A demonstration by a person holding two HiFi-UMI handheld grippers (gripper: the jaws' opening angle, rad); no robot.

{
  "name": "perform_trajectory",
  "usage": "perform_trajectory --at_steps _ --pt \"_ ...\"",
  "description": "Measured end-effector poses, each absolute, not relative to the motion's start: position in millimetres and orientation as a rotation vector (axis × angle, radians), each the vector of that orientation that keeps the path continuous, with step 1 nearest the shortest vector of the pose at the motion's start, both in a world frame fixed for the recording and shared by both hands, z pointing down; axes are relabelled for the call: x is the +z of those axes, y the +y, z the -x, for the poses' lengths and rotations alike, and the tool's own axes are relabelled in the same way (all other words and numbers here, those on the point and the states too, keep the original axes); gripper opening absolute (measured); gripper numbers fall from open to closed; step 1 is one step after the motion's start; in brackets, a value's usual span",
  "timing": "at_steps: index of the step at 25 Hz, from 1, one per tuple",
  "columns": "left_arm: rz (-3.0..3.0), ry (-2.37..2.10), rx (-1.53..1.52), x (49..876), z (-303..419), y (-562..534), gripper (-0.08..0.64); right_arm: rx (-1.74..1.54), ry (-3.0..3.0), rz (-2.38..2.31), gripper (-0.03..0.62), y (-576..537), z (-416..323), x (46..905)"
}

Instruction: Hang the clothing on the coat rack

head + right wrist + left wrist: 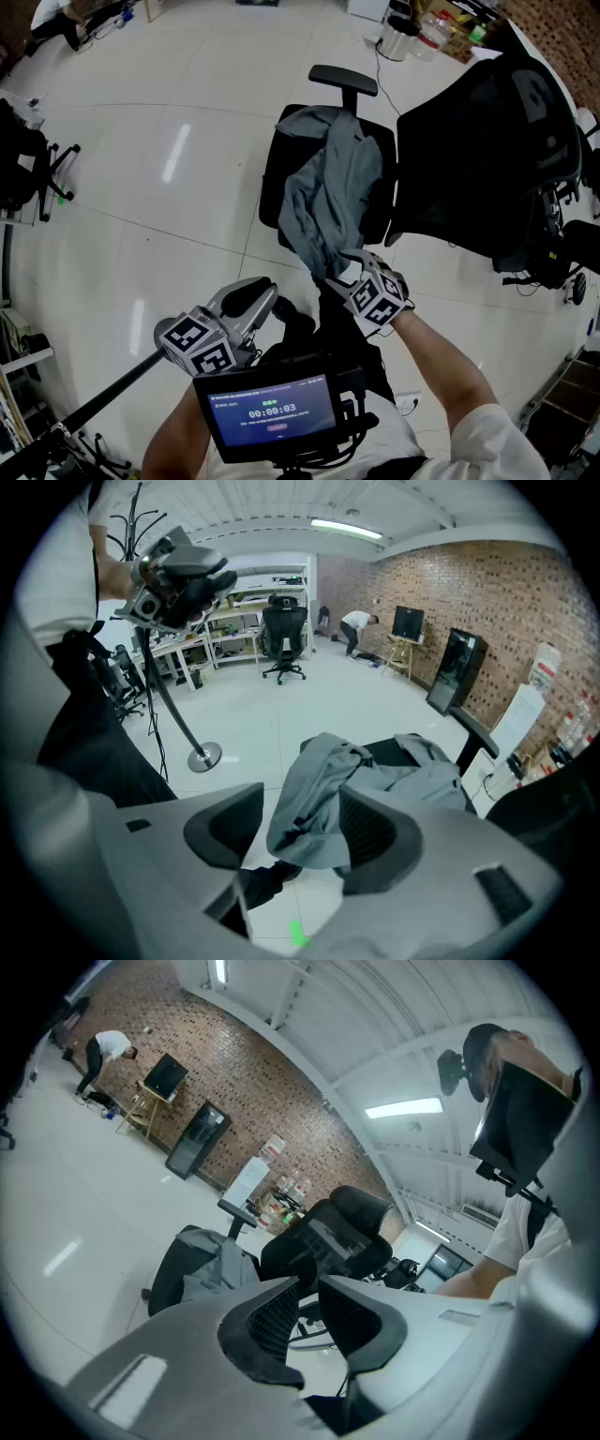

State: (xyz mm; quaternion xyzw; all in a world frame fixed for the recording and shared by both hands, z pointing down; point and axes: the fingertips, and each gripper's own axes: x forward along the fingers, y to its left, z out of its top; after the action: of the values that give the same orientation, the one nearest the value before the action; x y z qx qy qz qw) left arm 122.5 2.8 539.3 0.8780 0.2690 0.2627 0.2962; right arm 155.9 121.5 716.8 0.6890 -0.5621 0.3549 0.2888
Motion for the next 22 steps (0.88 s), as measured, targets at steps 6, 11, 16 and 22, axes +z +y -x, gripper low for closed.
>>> perform_trajectory --at_steps 6,11,16,22 --pt "-2.328 0.689 0.725 553 -131 15 0.067 0.916 -1.41 -1.855 0.265 108 -159 761" --pt "-2.354 0.676 0.76 572 -128 18 0.079 0.835 -1.252 -1.833 0.287 114 -160 788" --pt "-2.329 0.685 0.813 588 -130 34 0.118 0.81 -1.276 -1.763 0.295 118 -144 803" --pt "-2.298 0.728 0.854 599 -128 50 0.118 0.834 -1.173 -1.777 0.334 119 -136 824"
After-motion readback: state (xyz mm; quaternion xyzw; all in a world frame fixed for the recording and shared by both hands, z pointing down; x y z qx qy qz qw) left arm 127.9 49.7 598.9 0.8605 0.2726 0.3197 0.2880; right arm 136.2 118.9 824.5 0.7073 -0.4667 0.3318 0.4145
